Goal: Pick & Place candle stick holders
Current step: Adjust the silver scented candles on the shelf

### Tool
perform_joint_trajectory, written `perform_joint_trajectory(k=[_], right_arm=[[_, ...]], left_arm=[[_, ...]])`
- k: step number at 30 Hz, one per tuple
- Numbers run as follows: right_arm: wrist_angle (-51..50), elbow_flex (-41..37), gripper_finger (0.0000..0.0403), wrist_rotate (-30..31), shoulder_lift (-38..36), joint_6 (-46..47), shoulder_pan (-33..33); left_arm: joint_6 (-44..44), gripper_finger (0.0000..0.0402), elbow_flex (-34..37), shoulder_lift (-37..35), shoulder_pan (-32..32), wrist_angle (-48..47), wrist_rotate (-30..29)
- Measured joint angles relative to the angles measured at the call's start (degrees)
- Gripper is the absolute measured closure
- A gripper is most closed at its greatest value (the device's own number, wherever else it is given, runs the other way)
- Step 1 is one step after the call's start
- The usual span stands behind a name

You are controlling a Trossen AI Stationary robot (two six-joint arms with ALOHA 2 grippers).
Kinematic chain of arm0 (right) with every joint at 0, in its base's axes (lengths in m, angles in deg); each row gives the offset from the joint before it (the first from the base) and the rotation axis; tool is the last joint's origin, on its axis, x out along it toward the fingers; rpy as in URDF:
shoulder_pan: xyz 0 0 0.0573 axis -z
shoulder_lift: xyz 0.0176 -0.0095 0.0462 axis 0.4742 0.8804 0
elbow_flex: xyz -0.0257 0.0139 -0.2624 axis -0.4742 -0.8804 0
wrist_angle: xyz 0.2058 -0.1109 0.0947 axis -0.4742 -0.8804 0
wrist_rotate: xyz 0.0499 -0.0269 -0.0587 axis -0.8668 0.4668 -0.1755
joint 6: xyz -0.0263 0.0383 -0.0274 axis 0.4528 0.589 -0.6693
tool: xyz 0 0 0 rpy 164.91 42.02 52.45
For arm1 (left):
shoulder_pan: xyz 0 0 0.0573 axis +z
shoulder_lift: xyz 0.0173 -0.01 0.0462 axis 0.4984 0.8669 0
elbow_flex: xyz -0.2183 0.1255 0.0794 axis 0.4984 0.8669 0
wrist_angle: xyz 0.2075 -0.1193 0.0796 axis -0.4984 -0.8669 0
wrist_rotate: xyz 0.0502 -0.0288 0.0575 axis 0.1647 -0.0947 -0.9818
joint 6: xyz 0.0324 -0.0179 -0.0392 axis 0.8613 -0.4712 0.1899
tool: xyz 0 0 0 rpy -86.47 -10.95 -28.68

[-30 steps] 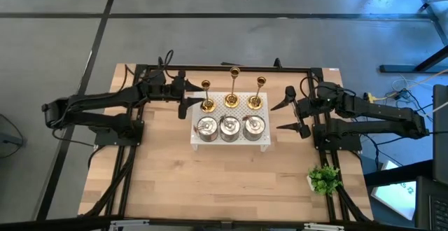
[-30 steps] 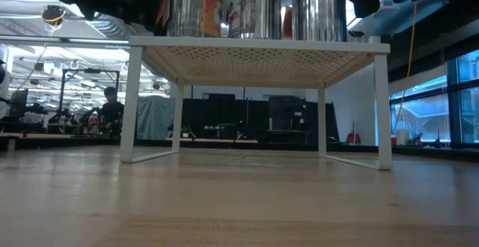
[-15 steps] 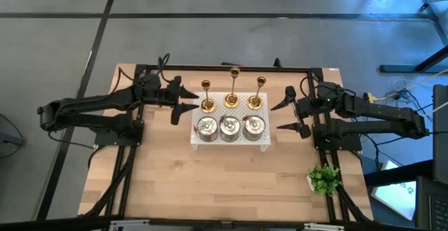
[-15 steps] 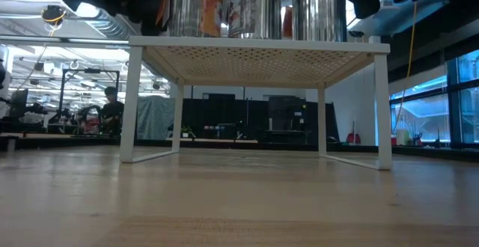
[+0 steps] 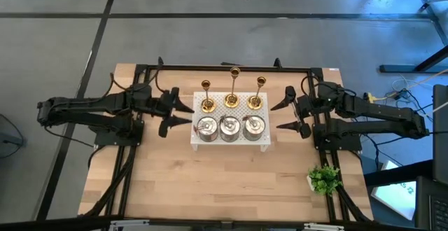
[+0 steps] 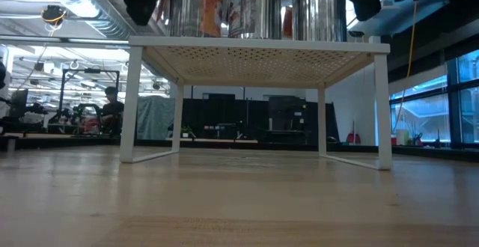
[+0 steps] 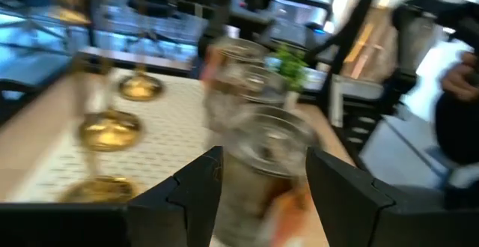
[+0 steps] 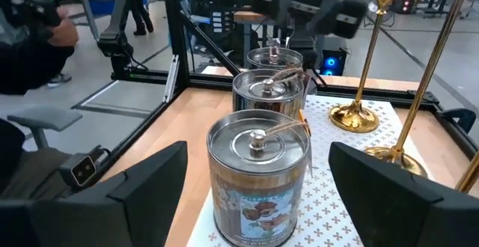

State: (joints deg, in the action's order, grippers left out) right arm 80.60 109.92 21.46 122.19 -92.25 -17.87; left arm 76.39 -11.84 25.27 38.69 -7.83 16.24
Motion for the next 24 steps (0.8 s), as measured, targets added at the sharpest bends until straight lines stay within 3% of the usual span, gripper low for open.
perform_joint_trajectory(k=[9,17,24], right_arm=[[2.06,0.02,0.0075,-0.01,0.0,3.6,-5.37],[10.63,0.02,0.0075,-0.03,2.04,4.55,-15.88],[18.28,0.02,0.0075,-0.01,5.81,1.76,-19.8]], left_arm=[[-2.68,0.0213,0.0,4.51,-15.47,7.38,-2.59],[-3.56,0.0214,0.0,13.3,-30.27,21.26,-11.43],[-3.56,0.0215,0.0,21.25,-37.45,30.91,-17.05]])
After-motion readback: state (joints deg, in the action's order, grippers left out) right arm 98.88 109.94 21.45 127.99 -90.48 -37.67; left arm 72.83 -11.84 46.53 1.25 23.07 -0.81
